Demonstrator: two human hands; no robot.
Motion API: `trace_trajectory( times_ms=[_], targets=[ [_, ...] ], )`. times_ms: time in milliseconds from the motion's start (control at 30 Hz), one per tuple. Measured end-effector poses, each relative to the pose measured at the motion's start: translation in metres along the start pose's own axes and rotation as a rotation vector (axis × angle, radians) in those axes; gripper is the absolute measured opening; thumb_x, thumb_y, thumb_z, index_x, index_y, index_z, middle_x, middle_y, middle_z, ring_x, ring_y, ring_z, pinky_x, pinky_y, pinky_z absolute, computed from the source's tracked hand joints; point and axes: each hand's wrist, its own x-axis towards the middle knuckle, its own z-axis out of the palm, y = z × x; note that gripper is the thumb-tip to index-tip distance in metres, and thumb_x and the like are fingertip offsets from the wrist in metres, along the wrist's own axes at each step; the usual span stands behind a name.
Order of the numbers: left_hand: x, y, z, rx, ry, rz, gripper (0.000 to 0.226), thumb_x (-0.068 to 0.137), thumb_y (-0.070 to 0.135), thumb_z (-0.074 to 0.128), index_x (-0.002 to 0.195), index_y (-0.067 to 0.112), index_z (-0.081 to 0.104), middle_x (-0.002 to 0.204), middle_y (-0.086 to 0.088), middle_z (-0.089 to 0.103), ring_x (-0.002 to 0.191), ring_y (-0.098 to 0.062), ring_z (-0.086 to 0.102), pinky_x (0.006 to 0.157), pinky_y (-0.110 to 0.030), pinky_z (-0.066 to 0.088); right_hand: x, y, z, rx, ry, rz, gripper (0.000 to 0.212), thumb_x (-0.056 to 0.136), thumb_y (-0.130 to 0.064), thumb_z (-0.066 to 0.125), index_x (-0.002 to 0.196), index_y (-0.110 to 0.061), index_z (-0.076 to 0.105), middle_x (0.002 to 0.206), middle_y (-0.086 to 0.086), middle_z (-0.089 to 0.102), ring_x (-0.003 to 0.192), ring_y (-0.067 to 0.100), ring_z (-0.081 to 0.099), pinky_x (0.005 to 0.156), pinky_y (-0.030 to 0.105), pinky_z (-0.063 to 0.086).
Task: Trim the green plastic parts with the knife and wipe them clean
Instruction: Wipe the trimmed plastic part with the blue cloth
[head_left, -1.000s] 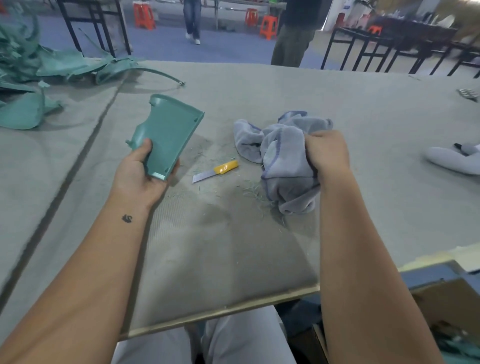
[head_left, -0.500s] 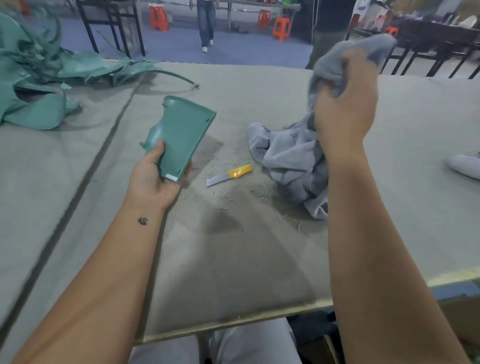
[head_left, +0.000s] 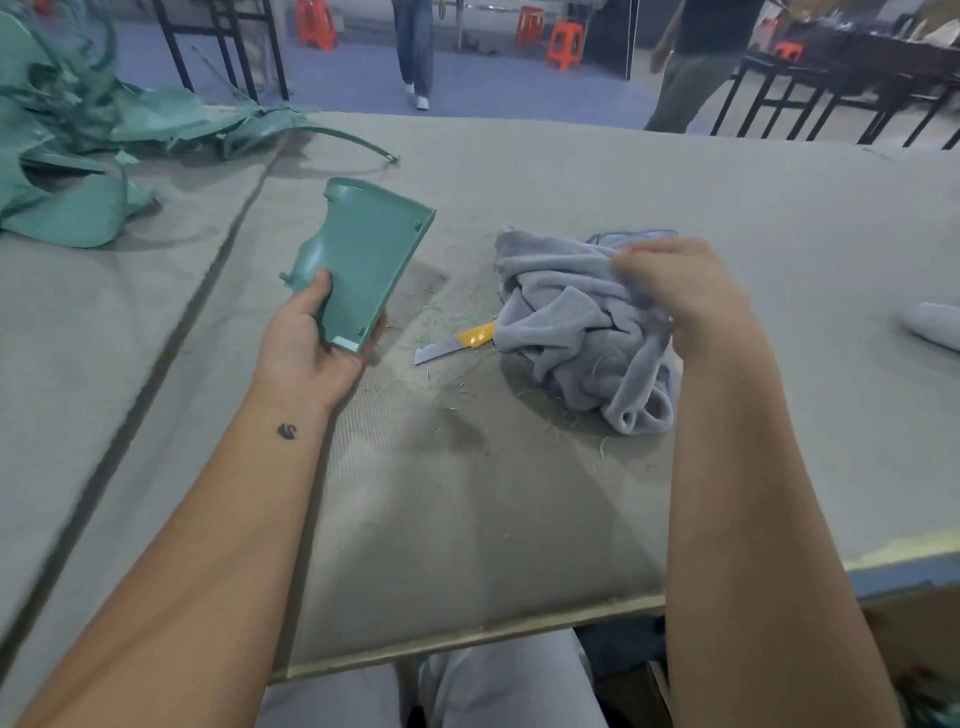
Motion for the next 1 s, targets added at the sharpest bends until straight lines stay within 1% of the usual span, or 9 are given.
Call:
trace_trajectory(
  times_ms=[67, 133, 367, 500, 600, 667, 733, 833, 1000],
  targets=[
    [0.000, -0.001, 0.000, 0.006, -0.002, 0.006, 0.013, 0.100, 0.020, 0.051, 0.106, 0.011, 0.059, 0.090, -0.004, 0.074, 0.073, -0.019, 0.070, 0.066, -0.029, 0.056, -0.008, 0.003, -0.001, -0.151, -0.239, 0.012, 0.011, 0.078, -0.019, 0.074, 0.089, -0.019, 0.075, 0.081, -0.001, 0.074, 0.073, 0.013, 0.068, 0.064, 0.026, 0.054],
    [0.000, -0.001, 0.000, 0.010, 0.002, 0.009, 0.013, 0.100, 0.020, 0.051, 0.106, 0.011, 0.059, 0.090, -0.004, 0.074, 0.073, -0.019, 0.070, 0.067, -0.030, 0.056, -0.013, 0.002, 0.004, -0.077, -0.286, -0.047, 0.013, 0.079, -0.012, 0.074, 0.089, -0.020, 0.073, 0.083, 0.003, 0.075, 0.076, 0.015, 0.070, 0.069, 0.033, 0.057],
    [0.000, -0.002, -0.002, 0.023, 0.000, 0.012, 0.012, 0.100, 0.019, 0.051, 0.106, 0.012, 0.059, 0.093, -0.004, 0.073, 0.077, -0.020, 0.070, 0.069, -0.031, 0.055, -0.015, -0.003, 0.009, 0.772, 0.016, -0.235, 0.020, 0.084, 0.001, 0.057, 0.084, -0.017, 0.049, 0.079, 0.001, 0.057, 0.072, 0.013, 0.055, 0.066, 0.028, 0.051],
    [0.002, -0.003, -0.001, 0.026, -0.020, 0.013, 0.012, 0.100, 0.019, 0.050, 0.104, 0.012, 0.059, 0.087, -0.004, 0.075, 0.074, -0.019, 0.070, 0.066, -0.029, 0.056, -0.007, -0.010, 0.005, 0.681, 0.256, -0.133, 0.017, 0.089, -0.011, 0.057, 0.073, -0.013, 0.051, 0.071, 0.001, 0.053, 0.066, 0.016, 0.051, 0.069, 0.032, 0.047],
    [0.003, -0.003, -0.001, -0.016, -0.052, -0.003, 0.013, 0.100, 0.019, 0.051, 0.104, 0.010, 0.059, 0.088, -0.006, 0.074, 0.072, -0.019, 0.070, 0.063, -0.028, 0.057, -0.020, -0.009, 0.014, 1.039, -0.226, 0.036, 0.038, 0.089, -0.037, 0.060, 0.092, 0.000, 0.064, 0.091, 0.018, 0.066, 0.088, 0.031, 0.064, 0.086, 0.042, 0.050],
    [0.005, 0.000, -0.002, -0.053, -0.060, -0.006, 0.014, 0.099, 0.020, 0.052, 0.106, 0.009, 0.059, 0.089, -0.007, 0.074, 0.072, -0.020, 0.070, 0.062, -0.029, 0.058, -0.027, -0.008, 0.019, 1.207, -0.546, 0.046, 0.054, 0.082, -0.052, 0.059, 0.085, 0.001, 0.065, 0.088, 0.017, 0.063, 0.089, 0.031, 0.060, 0.088, 0.038, 0.045],
    [0.006, 0.001, -0.005, -0.083, -0.080, -0.017, 0.018, 0.100, 0.021, 0.051, 0.110, 0.009, 0.058, 0.091, -0.009, 0.074, 0.077, -0.023, 0.072, 0.063, -0.034, 0.060, -0.027, -0.011, 0.024, 1.081, -0.634, 0.031, 0.066, 0.085, -0.059, 0.046, 0.073, 0.003, 0.066, 0.084, 0.017, 0.064, 0.081, 0.027, 0.061, 0.077, 0.031, 0.049],
    [0.006, -0.001, -0.007, -0.114, -0.176, -0.067, 0.026, 0.102, 0.026, 0.042, 0.115, 0.009, 0.057, 0.100, -0.015, 0.074, 0.094, -0.035, 0.071, 0.072, -0.050, 0.059, -0.025, -0.016, 0.041, 0.519, -0.696, 0.085, 0.060, 0.094, -0.050, 0.041, 0.069, 0.001, 0.063, 0.081, 0.017, 0.071, 0.062, 0.021, 0.068, 0.055, 0.025, 0.054],
    [0.005, -0.002, -0.006, -0.115, -0.252, -0.133, 0.031, 0.102, 0.032, 0.039, 0.123, 0.015, 0.055, 0.126, -0.011, 0.065, 0.111, -0.037, 0.065, 0.091, -0.070, 0.042, -0.026, -0.019, 0.070, 0.021, -0.437, 0.112, 0.046, 0.098, -0.035, 0.047, 0.066, -0.006, 0.061, 0.060, 0.011, 0.065, 0.037, 0.013, 0.052, 0.038, 0.015, 0.037]
  ],
)
